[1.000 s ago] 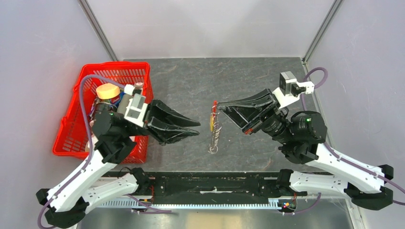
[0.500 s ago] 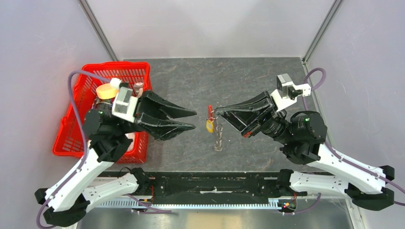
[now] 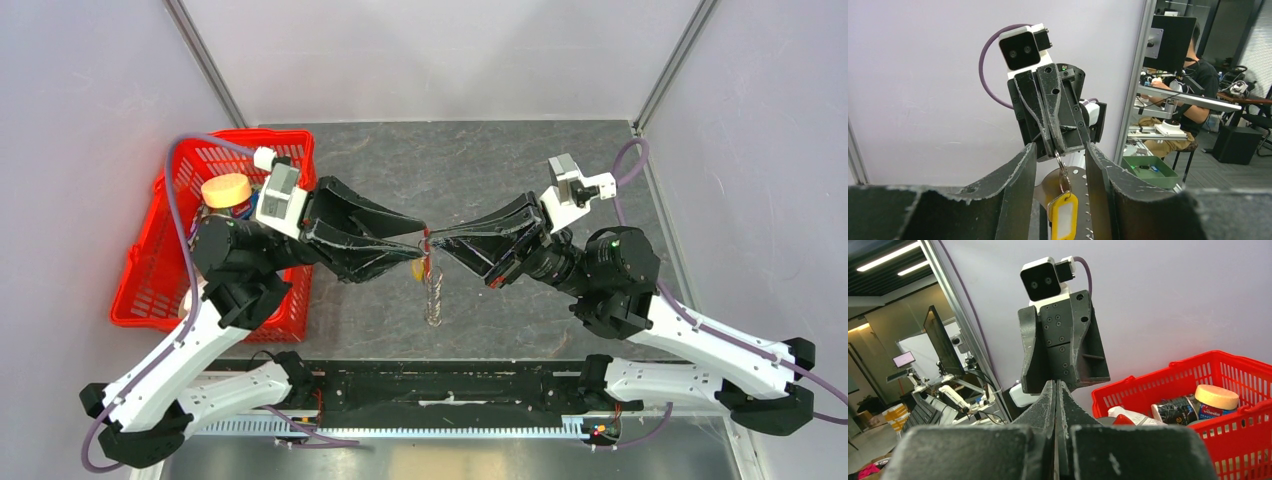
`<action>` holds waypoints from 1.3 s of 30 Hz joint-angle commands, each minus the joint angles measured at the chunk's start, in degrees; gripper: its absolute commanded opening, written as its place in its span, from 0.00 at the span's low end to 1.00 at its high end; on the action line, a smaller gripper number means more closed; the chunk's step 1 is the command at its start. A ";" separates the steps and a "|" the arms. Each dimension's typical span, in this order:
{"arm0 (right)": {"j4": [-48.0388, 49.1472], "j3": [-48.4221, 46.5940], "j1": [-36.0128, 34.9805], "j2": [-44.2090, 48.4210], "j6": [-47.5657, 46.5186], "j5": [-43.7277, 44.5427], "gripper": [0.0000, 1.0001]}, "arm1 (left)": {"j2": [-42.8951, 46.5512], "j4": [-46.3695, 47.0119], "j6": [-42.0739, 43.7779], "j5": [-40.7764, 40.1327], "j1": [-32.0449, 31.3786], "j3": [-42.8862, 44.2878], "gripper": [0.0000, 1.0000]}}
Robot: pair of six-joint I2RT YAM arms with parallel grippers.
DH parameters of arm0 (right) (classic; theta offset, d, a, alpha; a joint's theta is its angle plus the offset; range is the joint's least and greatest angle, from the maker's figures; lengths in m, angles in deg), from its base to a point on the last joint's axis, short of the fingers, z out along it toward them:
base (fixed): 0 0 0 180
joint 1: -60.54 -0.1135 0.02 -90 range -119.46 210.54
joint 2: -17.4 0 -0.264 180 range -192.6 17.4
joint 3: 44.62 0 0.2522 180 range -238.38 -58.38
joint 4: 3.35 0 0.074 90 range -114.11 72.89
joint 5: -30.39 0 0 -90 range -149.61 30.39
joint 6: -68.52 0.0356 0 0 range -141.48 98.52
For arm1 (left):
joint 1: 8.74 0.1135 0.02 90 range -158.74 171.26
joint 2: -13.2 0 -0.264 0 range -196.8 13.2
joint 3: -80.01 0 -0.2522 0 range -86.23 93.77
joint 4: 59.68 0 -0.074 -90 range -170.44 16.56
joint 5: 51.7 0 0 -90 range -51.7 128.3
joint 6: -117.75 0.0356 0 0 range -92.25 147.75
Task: Put the keys on the keyring
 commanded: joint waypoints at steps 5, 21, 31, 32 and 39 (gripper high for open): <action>4.39 -2.79 0.11 0.82 -2.55 0.56 0.00 | 1.30 2.62 -2.58 -0.35 -0.16 0.44 0.46; 5.93 -3.46 0.11 0.29 -3.02 -0.57 0.00 | 0.46 0.43 -2.73 -0.75 -0.16 0.87 0.42; 6.41 -4.14 0.11 -0.66 -3.14 -1.06 0.00 | -0.36 -0.16 -3.08 -0.05 -0.16 1.70 0.31; 6.41 -4.19 0.11 -0.80 -3.15 -1.20 0.00 | -0.42 -0.16 -3.19 0.14 -0.16 1.81 0.31; 6.50 -4.55 0.11 -1.29 -3.37 -1.39 0.00 | -0.30 -0.25 -3.27 0.35 -0.16 2.06 0.20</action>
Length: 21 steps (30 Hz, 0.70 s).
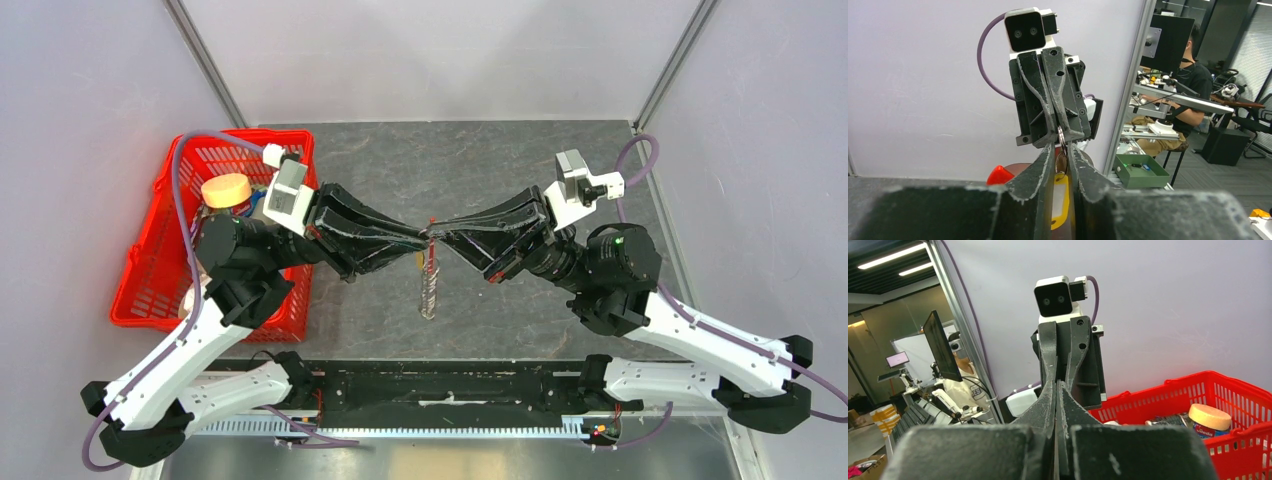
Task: Put the keys on the keyring
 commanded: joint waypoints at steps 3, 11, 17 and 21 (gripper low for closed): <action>3.66 -2.95 0.06 0.05 -0.85 -0.89 0.00 | 0.28 -0.26 -1.30 0.04 -0.16 2.31 0.03; -4.12 -4.60 0.09 1.45 -2.97 -1.15 0.00 | 1.14 -2.14 -0.62 -0.24 -0.16 2.73 0.02; -20.09 -8.56 0.06 4.78 -7.21 -0.66 0.43 | 0.92 -7.78 0.50 1.01 -0.16 4.60 0.02; -31.55 -12.24 0.06 6.87 -9.38 -0.92 0.58 | 0.97 -11.69 1.70 3.41 -0.11 5.28 0.02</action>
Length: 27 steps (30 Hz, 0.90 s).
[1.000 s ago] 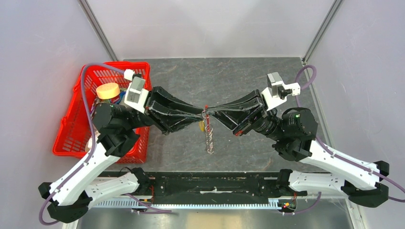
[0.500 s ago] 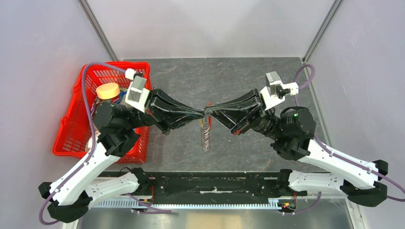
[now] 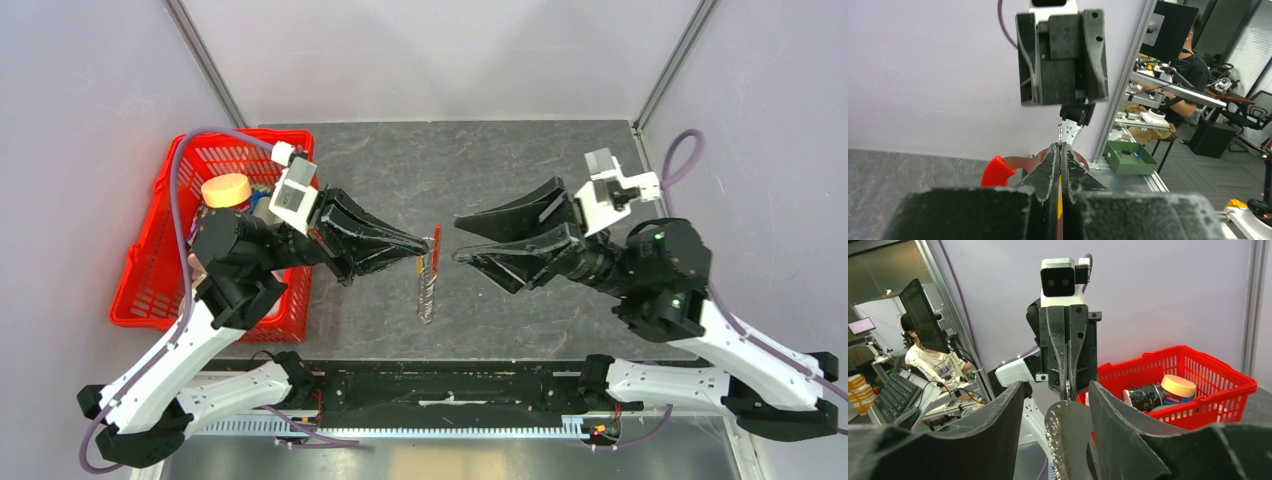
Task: Put the keys on the keyring
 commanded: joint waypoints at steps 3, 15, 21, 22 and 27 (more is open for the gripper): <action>-22.07 -9.84 0.06 3.27 -6.08 0.21 0.62 | 0.02 -7.89 3.81 5.63 -0.16 3.88 0.02; -55.24 -25.27 0.07 -6.58 -10.36 -9.27 0.60 | -4.63 -20.15 7.82 20.47 -0.13 4.31 0.02; -58.61 -23.32 0.06 -8.37 -10.76 -13.20 0.53 | -5.69 -25.01 10.39 23.63 -0.16 2.99 0.02; -58.60 -22.77 0.06 -8.29 -10.71 -13.38 0.52 | -5.68 -25.63 11.02 24.24 -0.15 2.75 0.02; -57.17 -19.86 0.07 -7.90 -9.90 -13.90 0.49 | -5.95 -28.59 13.80 24.31 -0.16 1.24 0.02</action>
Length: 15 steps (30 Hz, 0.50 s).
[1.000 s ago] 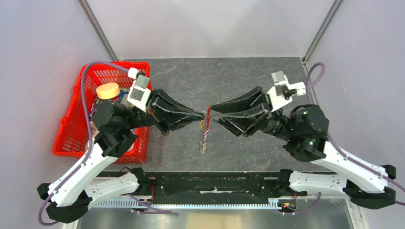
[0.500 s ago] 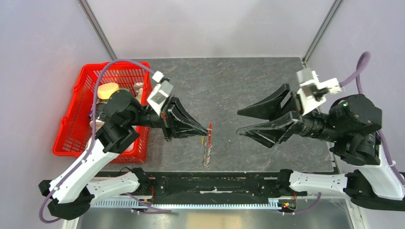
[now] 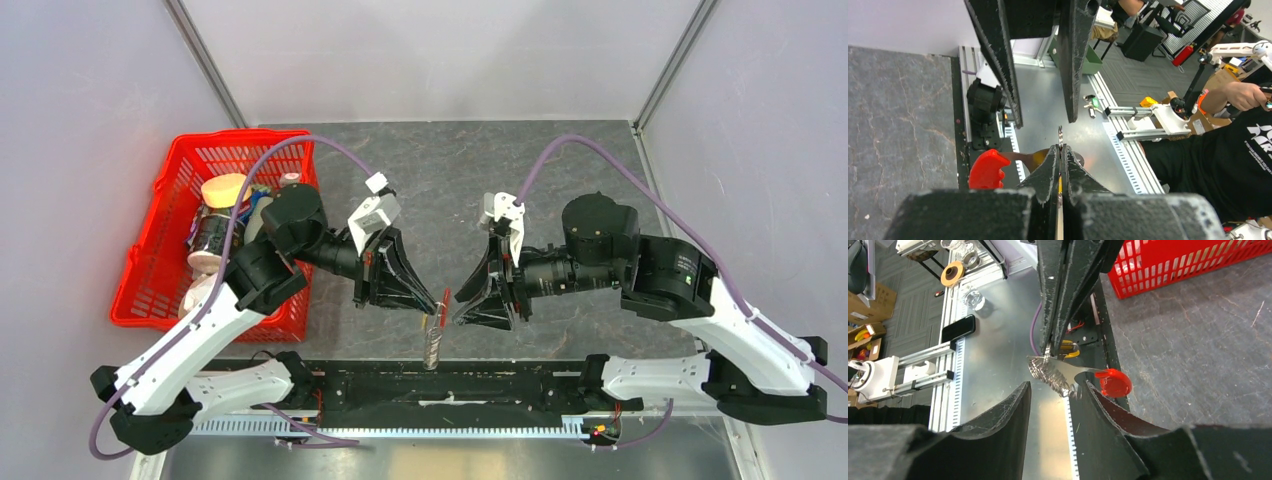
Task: Put the keys on the keyring
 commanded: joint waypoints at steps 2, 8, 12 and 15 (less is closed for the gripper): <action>1.53 1.14 0.06 1.74 0.20 -2.80 0.48 | -0.28 -3.99 5.46 1.79 -0.11 -0.99 0.02; 1.82 1.30 0.06 0.55 0.87 -2.74 0.47 | -0.37 -4.95 6.63 1.56 -0.16 -1.85 0.02; 2.54 1.41 0.06 -0.48 1.30 -2.38 0.46 | -0.08 -5.04 6.93 1.73 -0.16 -2.29 0.02; 3.21 1.51 0.06 -1.29 1.62 -2.71 0.45 | 0.00 -5.06 6.93 1.74 -0.16 -2.38 0.02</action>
